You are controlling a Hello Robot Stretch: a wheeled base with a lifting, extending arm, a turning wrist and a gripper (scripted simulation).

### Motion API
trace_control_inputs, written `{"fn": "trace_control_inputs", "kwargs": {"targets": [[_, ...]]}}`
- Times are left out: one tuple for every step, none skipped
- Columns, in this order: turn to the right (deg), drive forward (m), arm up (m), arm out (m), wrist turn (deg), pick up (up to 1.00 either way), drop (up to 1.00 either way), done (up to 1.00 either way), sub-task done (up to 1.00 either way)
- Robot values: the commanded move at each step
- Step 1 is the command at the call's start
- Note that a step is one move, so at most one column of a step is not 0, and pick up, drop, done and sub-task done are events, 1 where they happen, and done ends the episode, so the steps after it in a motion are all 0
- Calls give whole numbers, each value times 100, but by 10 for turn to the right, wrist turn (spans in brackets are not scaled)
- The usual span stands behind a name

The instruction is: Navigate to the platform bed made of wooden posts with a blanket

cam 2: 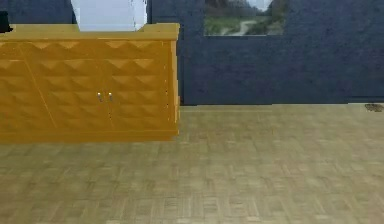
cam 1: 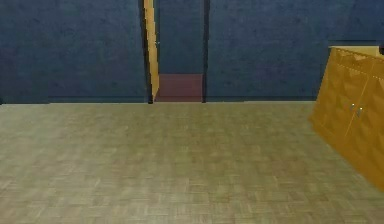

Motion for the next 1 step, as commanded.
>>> {"fn": "trace_control_inputs", "kwargs": {"targets": [[0,100,0,0,0,0,0,0,0]]}}
